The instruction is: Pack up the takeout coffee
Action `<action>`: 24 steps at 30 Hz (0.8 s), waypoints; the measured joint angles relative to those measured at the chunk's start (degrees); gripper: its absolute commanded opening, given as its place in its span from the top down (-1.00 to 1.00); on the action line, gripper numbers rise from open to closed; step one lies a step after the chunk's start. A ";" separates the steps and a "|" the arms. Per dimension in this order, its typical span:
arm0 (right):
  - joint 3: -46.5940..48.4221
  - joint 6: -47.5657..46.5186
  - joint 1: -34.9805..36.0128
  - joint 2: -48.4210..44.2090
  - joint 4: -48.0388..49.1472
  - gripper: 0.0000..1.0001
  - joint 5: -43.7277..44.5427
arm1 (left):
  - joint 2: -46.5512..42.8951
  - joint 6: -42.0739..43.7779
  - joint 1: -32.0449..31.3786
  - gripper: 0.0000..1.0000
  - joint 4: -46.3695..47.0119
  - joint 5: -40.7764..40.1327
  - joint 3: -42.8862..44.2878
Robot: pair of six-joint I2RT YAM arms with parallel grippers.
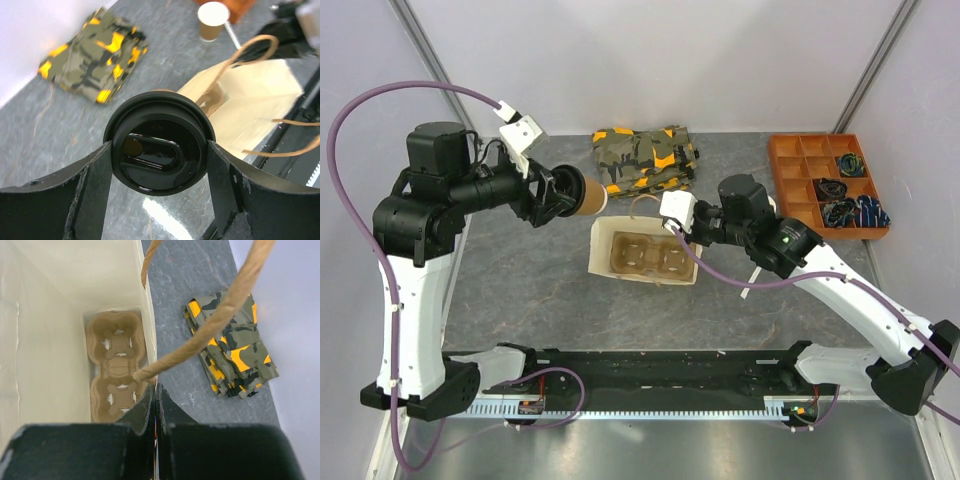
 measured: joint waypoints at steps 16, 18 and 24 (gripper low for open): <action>3.52 2.89 0.00 2.82 -3.52 1.00 -0.22 | -1.84 9.29 -7.02 0.03 -1.46 9.73 -3.02; 3.67 3.15 0.00 3.02 -3.52 1.00 -0.22 | -1.95 10.75 -9.20 0.10 -1.86 9.51 -4.00; 3.74 4.24 0.00 3.15 -3.52 1.00 -0.22 | -1.27 14.27 -15.87 0.13 -2.03 5.57 -6.82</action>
